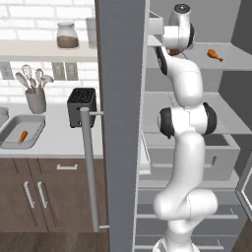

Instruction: Place one carrot and one chicken drumstick in each tupperware on the nearby counter, to pack two identical lunches.

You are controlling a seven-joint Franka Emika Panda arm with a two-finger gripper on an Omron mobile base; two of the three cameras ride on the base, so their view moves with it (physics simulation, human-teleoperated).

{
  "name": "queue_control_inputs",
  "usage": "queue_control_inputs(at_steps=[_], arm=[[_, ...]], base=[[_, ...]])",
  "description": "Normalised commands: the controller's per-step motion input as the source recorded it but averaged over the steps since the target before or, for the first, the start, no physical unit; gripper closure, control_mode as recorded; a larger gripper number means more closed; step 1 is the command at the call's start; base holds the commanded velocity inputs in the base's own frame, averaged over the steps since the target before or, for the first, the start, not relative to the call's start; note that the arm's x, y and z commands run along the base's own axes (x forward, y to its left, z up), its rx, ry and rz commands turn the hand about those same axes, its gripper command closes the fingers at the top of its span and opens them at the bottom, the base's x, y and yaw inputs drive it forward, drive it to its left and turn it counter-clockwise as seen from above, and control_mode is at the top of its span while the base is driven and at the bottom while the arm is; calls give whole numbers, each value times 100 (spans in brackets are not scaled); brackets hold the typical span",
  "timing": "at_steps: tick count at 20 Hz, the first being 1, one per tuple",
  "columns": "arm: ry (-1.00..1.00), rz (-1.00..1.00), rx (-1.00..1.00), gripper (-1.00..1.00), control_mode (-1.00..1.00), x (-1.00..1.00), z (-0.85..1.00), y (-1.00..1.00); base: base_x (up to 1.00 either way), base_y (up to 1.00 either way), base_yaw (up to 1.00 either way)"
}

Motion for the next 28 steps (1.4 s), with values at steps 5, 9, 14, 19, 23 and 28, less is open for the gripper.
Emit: queue_control_inputs(at_steps=[5, 9, 14, 19, 23, 28], arm=[[0, 0, 0, -100, -100, -1, -5, -9], [0, 0, -2, -100, -100, 0, -21, 0], [0, 0, -7, -100, -100, 0, -54, 5], [-2, 0, -7, 100, -100, 1, -56, 1], [-7, 0, 0, 100, -100, 3, -8, 0], [-18, 0, 1, 100, -100, -23, -11, -5]], base=[[0, 0, 0], [0, 0, 0], [0, 0, 0], [0, 0, 0], [0, 0, 0], [0, 0, 0]])
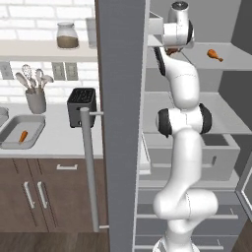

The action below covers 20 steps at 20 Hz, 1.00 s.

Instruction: Place one carrot and one chicken drumstick in each tupperware on the nearby counter, to pack two identical lunches.

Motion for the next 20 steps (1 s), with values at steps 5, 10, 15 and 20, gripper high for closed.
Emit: queue_control_inputs(at_steps=[5, 10, 15, 20], arm=[[-55, 0, 16, 100, -100, -100, -19, -18], [-73, 1, 15, 100, -100, -100, -69, -23], [-29, 4, -2, 100, -100, -91, -100, -57], [-2, 15, -9, 100, -100, -20, -100, -77]], base=[[0, 0, 0], [0, 0, 0], [0, 0, 0], [0, 0, 0]])
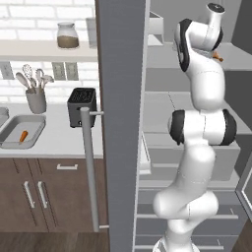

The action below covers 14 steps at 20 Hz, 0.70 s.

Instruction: Place one carrot and one chicken drumstick in each tupperware on the nearby counter, to pack two identical lunches.

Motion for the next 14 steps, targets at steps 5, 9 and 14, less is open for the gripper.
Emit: queue_control_inputs(at_steps=[5, 9, 14], arm=[[-13, 11, -8, 100, -100, -41, -65, -36], [-38, 0, 3, 100, -100, -100, 36, -1], [-59, 0, 2, 100, -100, -100, 1, -18]], base=[[0, 0, 0], [0, 0, 0], [0, 0, 0]])
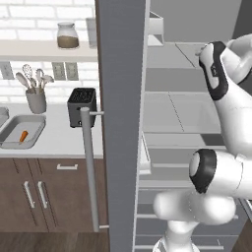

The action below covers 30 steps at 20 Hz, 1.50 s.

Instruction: Place one carrot and one chicken drumstick in each tupperware on the nearby counter, to pack two identical lunches.

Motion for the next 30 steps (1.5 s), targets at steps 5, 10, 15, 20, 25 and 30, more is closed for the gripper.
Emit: queue_control_inputs(at_steps=[5, 10, 15, 20, 25, 30], arm=[[-20, 0, -14, 100, -100, -100, -45, -2], [7, 0, -33, 100, -100, -100, -85, 24], [60, -1, -45, 100, -100, -95, -100, 39], [92, -8, -39, 100, -100, -2, -41, 21], [43, -6, -24, 100, -100, -1, 0, 4], [-3, 10, 16, 100, -100, -82, -2, -59]], base=[[0, 0, 0], [0, 0, 0], [0, 0, 0], [0, 0, 0], [0, 0, 0], [0, 0, 0]])
